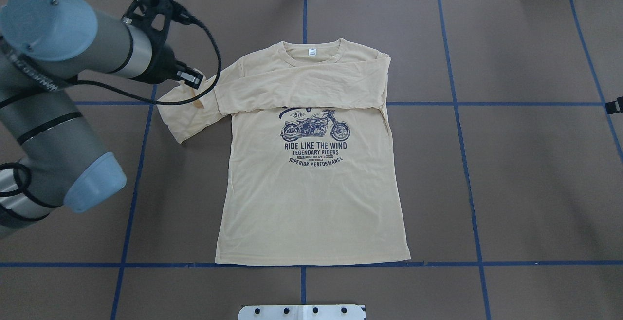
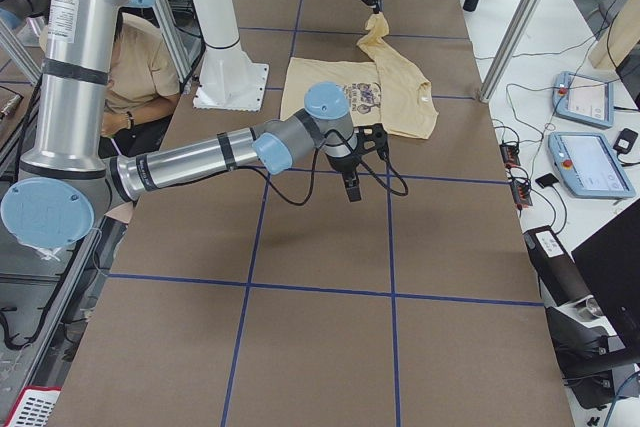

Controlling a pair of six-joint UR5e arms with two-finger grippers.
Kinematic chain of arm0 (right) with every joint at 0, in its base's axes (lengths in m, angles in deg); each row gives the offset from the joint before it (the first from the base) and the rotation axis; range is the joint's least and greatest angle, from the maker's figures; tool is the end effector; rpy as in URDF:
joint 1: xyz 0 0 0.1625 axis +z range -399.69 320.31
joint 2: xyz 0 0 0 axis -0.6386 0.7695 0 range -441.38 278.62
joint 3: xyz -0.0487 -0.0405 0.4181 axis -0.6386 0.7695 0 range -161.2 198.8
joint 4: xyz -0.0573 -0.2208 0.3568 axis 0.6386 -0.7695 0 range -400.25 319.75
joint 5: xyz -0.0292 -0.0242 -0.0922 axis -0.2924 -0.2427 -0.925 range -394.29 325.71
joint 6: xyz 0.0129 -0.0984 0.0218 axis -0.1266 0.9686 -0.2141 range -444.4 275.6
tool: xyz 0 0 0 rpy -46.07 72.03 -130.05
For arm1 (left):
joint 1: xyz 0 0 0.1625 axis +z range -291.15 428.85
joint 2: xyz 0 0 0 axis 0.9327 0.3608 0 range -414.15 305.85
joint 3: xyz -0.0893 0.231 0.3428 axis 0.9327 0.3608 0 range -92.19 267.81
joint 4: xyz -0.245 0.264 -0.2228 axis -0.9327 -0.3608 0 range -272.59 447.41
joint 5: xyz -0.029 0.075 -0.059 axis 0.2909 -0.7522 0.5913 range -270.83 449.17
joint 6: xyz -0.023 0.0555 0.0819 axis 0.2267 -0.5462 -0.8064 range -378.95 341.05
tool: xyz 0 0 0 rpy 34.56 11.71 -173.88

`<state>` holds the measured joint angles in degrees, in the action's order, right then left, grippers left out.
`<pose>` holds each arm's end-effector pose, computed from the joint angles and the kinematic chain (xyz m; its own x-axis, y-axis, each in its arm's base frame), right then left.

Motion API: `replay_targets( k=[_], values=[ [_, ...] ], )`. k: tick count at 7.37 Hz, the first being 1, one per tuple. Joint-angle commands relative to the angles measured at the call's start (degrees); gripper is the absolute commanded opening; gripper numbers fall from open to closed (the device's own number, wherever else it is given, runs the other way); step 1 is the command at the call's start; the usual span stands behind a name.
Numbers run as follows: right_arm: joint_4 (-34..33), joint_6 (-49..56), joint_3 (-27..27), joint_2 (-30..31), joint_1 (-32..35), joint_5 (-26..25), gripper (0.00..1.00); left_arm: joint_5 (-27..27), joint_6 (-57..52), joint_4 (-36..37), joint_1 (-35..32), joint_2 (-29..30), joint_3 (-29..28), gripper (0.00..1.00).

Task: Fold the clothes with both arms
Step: 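Carry the sleeve with the left gripper across the shirt body and release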

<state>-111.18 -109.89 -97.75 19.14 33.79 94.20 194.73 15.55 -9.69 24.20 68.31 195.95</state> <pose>-0.0568 -0.4383 0.4751 0.6856 -0.1730 0.7071 -0.0691 0.9515 0.2998 0.3653 -0.5099 0.1767 0.6404 0.4835 -0.5967 -0.0212 0.7878 0.6155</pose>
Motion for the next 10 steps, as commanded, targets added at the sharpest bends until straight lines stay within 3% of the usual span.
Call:
replay_targets(
  k=[1, 4, 6, 7, 8, 9, 10],
  values=[
    [0.00, 0.00, 0.01, -0.06, 0.00, -0.09, 1.00, 0.17, 1.17, 6.12, 0.09, 16.51, -10.96, 0.00],
    [0.00, 0.00, 0.01, -0.06, 0.00, 0.00, 1.00, -0.17, 7.92, 5.34, 2.18, 35.51, -35.73, 0.00],
    [0.00, 0.00, 0.01, -0.06, 0.00, 0.00, 1.00, -4.18, 14.86, 1.85, 7.80, 40.39, -44.65, 0.00],
    [0.00, 0.00, 0.01, -0.06, 0.00, 0.00, 1.00, -5.35, 20.80, -2.61, 8.96, 41.79, -48.86, 0.20],
    [0.00, -0.09, 0.01, 0.02, 0.00, 0.00, 1.00, -5.54, 30.17, -11.19, 11.32, 44.24, -55.69, 0.99],
    [0.00, -0.09, 0.01, 0.02, 0.00, 0.00, 1.00, -5.28, 42.54, -19.19, 11.25, 44.18, -56.54, 1.00],
    [0.00, -0.09, 0.01, 0.02, 0.00, 0.00, 1.00, -5.10, 40.49, -20.49, 11.43, 44.18, -56.55, 1.00]
  ],
)
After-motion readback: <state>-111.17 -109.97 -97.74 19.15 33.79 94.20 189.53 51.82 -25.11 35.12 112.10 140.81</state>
